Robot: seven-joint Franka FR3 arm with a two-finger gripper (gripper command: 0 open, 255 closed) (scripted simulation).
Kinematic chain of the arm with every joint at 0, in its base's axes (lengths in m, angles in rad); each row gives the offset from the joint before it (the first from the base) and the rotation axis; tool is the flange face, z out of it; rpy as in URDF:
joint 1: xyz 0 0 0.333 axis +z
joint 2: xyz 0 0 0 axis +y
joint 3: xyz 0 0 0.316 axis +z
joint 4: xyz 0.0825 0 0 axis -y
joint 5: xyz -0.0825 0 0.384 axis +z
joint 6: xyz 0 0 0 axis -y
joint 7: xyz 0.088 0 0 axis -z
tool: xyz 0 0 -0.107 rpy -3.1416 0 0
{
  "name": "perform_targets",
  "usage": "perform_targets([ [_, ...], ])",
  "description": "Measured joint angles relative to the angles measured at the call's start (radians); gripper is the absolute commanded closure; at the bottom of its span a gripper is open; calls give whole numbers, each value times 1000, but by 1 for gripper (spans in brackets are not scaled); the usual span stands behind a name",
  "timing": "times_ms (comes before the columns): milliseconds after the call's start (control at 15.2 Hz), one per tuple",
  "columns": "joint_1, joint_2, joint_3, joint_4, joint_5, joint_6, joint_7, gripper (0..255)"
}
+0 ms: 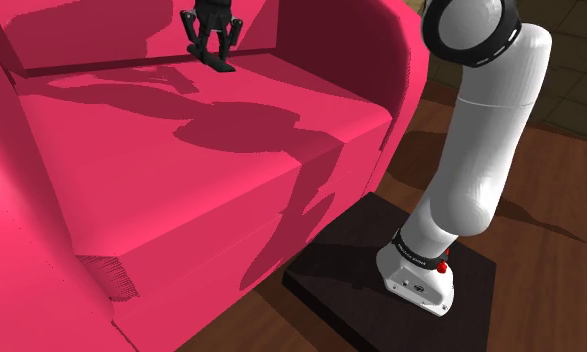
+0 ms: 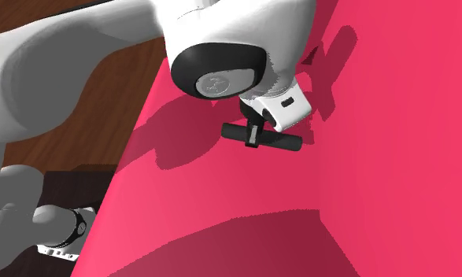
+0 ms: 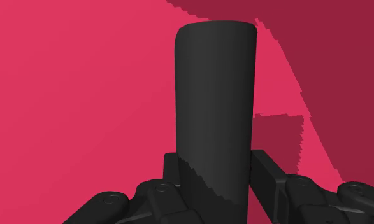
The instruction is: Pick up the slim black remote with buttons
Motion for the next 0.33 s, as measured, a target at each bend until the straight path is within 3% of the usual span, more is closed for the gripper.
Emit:
perform_targets([
  [330, 7, 32, 2, 111, -6, -79, 8, 255],
])
